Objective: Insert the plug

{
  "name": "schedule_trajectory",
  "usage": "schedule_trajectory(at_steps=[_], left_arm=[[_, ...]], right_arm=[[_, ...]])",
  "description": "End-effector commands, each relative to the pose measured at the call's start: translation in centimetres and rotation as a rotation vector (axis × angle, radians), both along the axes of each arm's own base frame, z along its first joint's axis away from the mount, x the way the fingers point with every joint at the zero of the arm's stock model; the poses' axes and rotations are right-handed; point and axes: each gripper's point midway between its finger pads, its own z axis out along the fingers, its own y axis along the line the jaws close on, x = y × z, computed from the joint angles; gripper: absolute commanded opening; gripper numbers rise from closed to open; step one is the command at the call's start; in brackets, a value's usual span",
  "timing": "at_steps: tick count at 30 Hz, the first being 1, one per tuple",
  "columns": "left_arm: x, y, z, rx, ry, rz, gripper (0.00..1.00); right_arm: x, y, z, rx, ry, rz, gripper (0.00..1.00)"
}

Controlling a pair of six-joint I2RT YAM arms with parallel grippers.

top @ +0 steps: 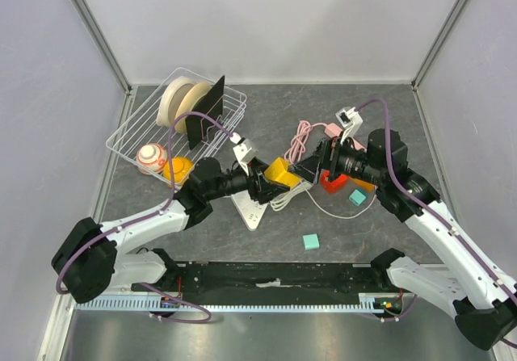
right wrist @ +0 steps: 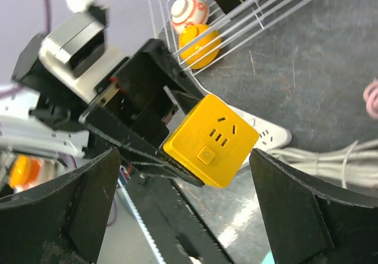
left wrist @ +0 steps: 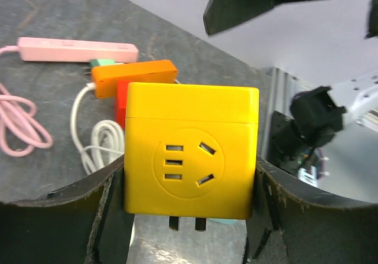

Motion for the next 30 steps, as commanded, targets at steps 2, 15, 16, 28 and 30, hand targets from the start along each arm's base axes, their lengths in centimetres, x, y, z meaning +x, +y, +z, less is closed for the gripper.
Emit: schedule_trajectory(at_steps=[2,15,16,28,30], left_arm=[[-3.5,0.8,4.5,-0.185,0.032,-0.218,0.02],[-5.7,1.0,7.5,-0.247,0.003,-0.365,0.02],[-5.7,1.0,7.4,-0.246,0.005,-0.37,0.02],[-6.0,0.5,7.9,-0.256,0.013,-0.424,0.02],[-6.1,0.4,7.9,-0.257,0.021,-0.437,0.02]], right_arm=[[-2.1,0.7,3.5,-0.059,-0.348,0.24,0.98],[-4.0,3.1,2.4,-0.022,-0.361,0.519,0.98],[-4.1,3.1,2.4,-0.018,-0.357,0.525,0.98],[-4.6,4.0,1.7,0.038,-0.324,0.595,0.84],[-4.5,4.0,1.5,0.039,-0.318,0.596,0.82]])
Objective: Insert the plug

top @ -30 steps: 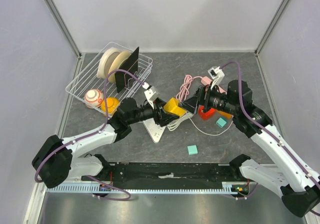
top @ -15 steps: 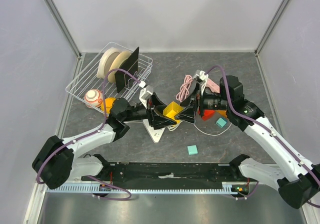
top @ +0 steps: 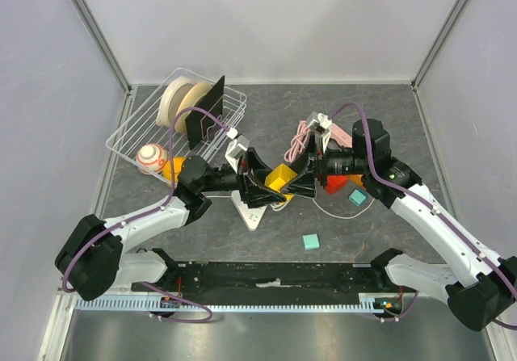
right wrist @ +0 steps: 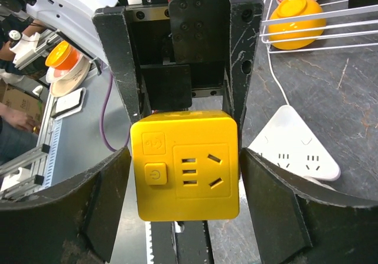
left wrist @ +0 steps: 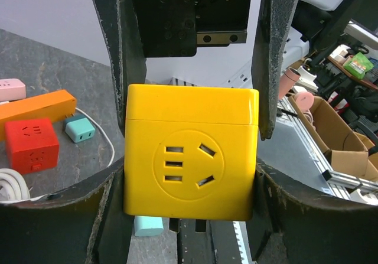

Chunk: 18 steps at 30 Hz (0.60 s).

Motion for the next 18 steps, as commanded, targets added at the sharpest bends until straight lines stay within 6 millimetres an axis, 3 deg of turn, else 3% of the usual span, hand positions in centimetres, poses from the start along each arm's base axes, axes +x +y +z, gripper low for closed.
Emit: schedule_trajectory(at_steps=[1,5,10,11,13,14,16,17,18], left_arm=[[-0.6,-0.1,3.0,-0.069,-0.051,-0.055,0.02],[-0.3,-0.3,2.7,-0.063,-0.035,-0.047,0.02],[0.6,-0.6,1.8,-0.029,-0.01,-0.01,0.02],[0.7,-0.7,1.8,-0.025,-0.009,-0.006,0.08],[1.2,-0.7,1.2,0.001,0.003,0.016,0.22],[1.4,-0.7,0.9,0.014,0.008,0.025,0.39],[2.0,-0.6,0.2,0.051,0.013,0.066,0.53],[2.2,-0.6,-0.2,0.066,0.019,0.084,0.66],[2.7,-0.3,-0.6,0.091,0.018,0.124,0.71]], right_arm=[[-0.2,0.5,1.3,0.051,-0.051,0.05,0.8],[-0.5,0.7,1.5,0.064,-0.045,0.072,0.71],[-0.9,0.6,1.6,0.069,-0.049,0.081,0.36],[-0.9,0.6,1.5,0.067,-0.047,0.078,0.24],[-1.1,0.4,1.6,0.066,-0.054,0.07,0.13],[-1.1,0.3,1.6,0.064,-0.055,0.064,0.04],[-1.1,0.0,1.9,0.064,-0.07,0.036,0.0],[-1.0,-0.1,2.0,0.062,-0.074,0.026,0.0],[-1.0,-0.2,2.0,0.06,-0.078,0.012,0.0]])
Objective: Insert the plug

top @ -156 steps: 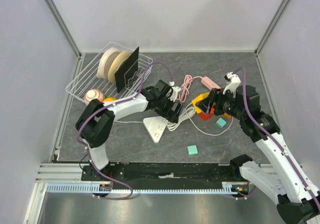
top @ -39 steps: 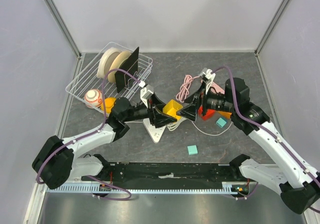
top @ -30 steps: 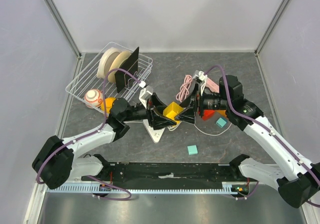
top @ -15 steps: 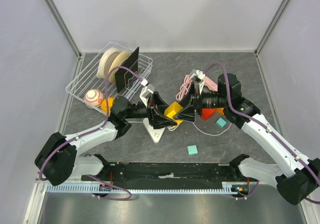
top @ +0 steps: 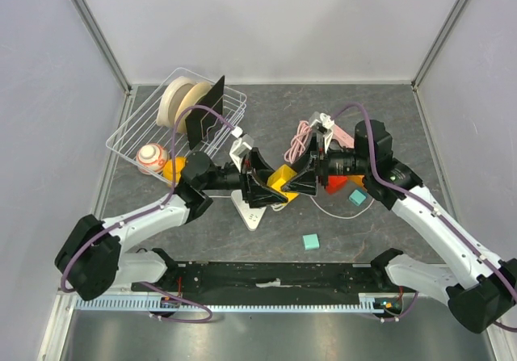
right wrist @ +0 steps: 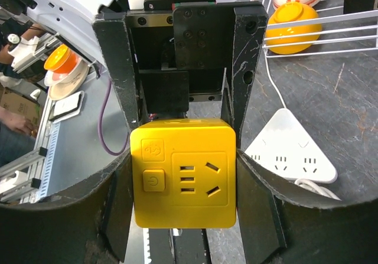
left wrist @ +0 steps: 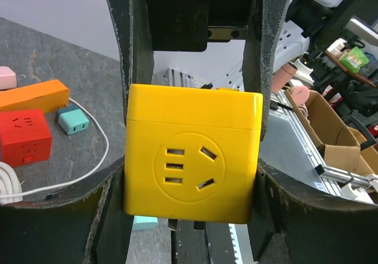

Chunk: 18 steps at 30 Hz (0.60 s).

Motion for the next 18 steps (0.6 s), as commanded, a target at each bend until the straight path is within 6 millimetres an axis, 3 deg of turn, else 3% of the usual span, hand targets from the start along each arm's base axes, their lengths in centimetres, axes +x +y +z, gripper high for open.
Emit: schedule_trajectory(at_steps=[1,2,6,13,16,17,18], left_arm=[[2.9,0.2,-0.5,0.07,-0.017,0.169,0.75],[3.2,0.4,-0.8,0.085,-0.016,0.194,0.83],[5.1,2.1,-2.4,0.182,-0.034,0.366,0.94],[6.6,6.6,-5.0,0.308,0.04,0.634,0.96],[7.7,9.4,-7.5,0.406,0.158,0.811,0.96],[7.8,10.8,-9.5,0.48,0.242,0.885,0.96],[7.6,11.0,-10.1,0.498,0.279,0.895,0.96]], right_arm=[[-1.0,-0.5,2.0,0.04,-0.083,-0.008,0.0],[-0.9,-0.6,2.2,0.038,-0.093,-0.018,0.0],[-0.5,-1.1,1.9,0.012,-0.096,-0.071,0.0],[2.0,-2.2,0.3,-0.087,-0.046,-0.249,0.0],[3.5,-2.9,-1.1,-0.155,0.054,-0.37,0.0],[4.5,-3.4,-1.5,-0.177,0.077,-0.437,0.0],[4.7,-3.7,-2.4,-0.201,0.117,-0.466,0.0]])
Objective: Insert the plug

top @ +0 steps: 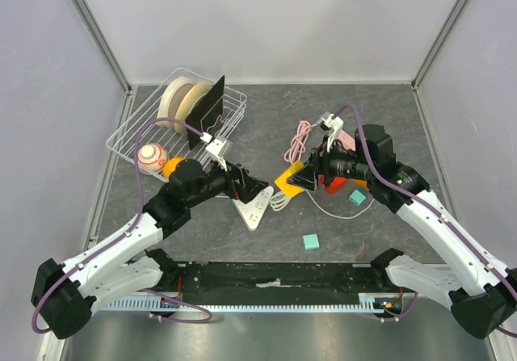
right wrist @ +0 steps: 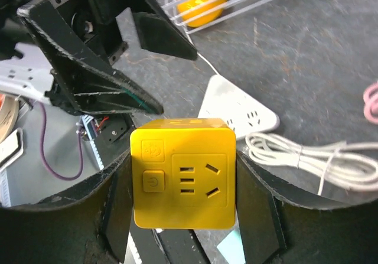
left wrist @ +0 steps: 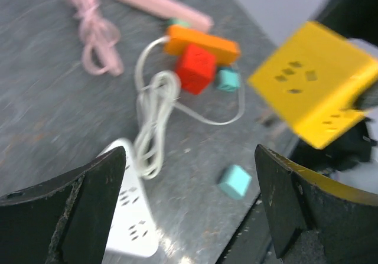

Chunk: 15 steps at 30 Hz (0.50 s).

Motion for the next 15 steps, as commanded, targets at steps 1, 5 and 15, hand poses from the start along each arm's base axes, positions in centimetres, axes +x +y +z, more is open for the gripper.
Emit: schedule_trajectory(at_steps=[1,5,15], left_arm=[[2.1,5.3,-7.0,0.197,0.228,0.343,0.96],[2.3,6.0,-9.2,0.188,0.335,0.434,0.96],[2.9,4.6,-14.0,0.233,0.511,0.465,0.94]], right_arm=[[2.1,-1.3,-0.3,-0.035,0.127,-0.224,0.0],[3.4,-2.3,-2.8,-0.055,0.272,-0.419,0.0],[3.2,-1.7,-7.9,-0.073,0.396,-0.611,0.0]])
